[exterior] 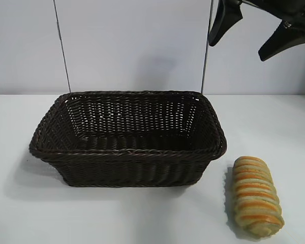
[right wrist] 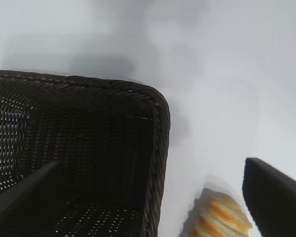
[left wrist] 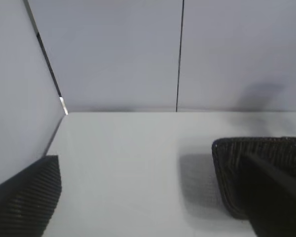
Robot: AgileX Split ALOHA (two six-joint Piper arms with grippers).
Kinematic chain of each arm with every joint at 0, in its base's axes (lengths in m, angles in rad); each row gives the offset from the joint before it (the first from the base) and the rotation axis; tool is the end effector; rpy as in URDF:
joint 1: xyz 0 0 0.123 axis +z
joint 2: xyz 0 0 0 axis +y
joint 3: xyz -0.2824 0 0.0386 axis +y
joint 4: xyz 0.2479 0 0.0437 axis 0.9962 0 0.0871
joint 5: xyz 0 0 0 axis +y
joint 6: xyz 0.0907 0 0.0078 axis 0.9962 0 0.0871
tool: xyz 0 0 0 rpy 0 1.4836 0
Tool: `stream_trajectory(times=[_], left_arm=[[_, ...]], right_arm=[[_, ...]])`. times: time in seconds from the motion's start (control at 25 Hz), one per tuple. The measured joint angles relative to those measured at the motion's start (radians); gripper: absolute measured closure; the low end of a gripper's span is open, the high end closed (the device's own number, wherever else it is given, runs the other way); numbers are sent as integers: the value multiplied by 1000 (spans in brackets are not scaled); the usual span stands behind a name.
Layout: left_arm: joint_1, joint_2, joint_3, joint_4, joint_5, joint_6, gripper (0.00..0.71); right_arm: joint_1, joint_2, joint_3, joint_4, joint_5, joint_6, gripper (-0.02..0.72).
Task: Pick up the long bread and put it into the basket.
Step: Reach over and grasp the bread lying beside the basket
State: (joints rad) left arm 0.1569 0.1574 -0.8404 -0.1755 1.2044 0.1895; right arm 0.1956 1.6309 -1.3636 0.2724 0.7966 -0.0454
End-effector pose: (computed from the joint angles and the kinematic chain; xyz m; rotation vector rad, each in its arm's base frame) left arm -0.0239 -0.0188 0.3583 0.0742 1.9923 0.0186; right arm 0.3472 0.0867 0.3061 -0.1394 2.5416 0.3808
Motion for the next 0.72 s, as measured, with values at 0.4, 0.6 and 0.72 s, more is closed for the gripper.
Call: stream_trajectory(times=[0.4, 0.6, 0.72], left_arm=[[0, -171, 196, -13, -6, 0, 23], [0, -171, 267, -13, -8, 0, 23], [0, -171, 326, -13, -16, 0, 23]], right_arm=[[0, 0, 0, -1, -13, 15, 8], [0, -17, 0, -50, 98, 18, 8], [0, -73, 0, -123, 161, 45, 8]])
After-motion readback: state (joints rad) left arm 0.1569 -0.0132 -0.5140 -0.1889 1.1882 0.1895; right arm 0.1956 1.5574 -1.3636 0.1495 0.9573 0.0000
